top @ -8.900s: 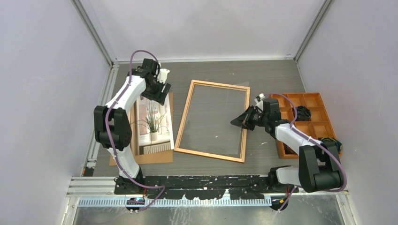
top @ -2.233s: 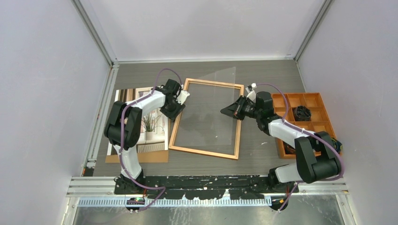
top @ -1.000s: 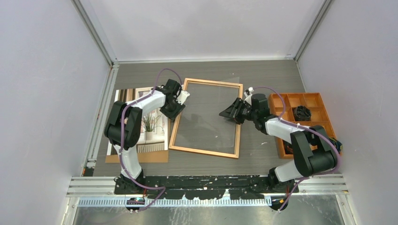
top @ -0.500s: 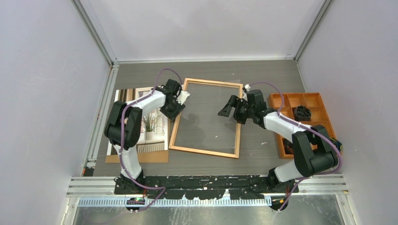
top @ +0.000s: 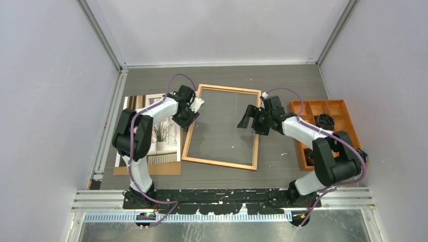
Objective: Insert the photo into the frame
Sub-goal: Place the photo frame item in the photo frame.
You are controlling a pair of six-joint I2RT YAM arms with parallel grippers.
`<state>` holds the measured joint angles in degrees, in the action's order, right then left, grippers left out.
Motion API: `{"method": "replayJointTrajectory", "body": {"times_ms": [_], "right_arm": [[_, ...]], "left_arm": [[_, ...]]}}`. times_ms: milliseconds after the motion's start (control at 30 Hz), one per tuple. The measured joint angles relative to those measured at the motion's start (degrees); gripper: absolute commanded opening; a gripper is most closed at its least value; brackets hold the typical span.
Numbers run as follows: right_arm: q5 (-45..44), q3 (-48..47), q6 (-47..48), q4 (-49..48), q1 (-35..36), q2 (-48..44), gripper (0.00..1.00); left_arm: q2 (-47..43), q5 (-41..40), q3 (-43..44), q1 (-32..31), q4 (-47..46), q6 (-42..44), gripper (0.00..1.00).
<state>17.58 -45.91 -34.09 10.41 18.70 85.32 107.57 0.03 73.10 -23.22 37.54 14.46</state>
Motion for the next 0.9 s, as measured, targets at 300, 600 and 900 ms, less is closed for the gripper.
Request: {"method": "replayJointTrajectory", "body": {"times_ms": [300, 600, 900], "right_arm": [[-1.3, -3.1, 1.6, 3.4, 0.0, 1.1, 0.92], [-3.9, -4.0, 2.8, 6.4, 0.0, 1.4, 1.00], [-7.0, -5.6, 4.0, 8.7, 0.0, 1.8, 1.00]], "left_arm": [[0.0, 0.0, 0.0, 0.0, 0.0, 0.9, 0.46], [0.0, 0.0, 0.0, 0.0, -0.1, 1.0, 0.46], [0.2, 0.0, 0.0, 0.0, -0.1, 1.0, 0.46]]}}
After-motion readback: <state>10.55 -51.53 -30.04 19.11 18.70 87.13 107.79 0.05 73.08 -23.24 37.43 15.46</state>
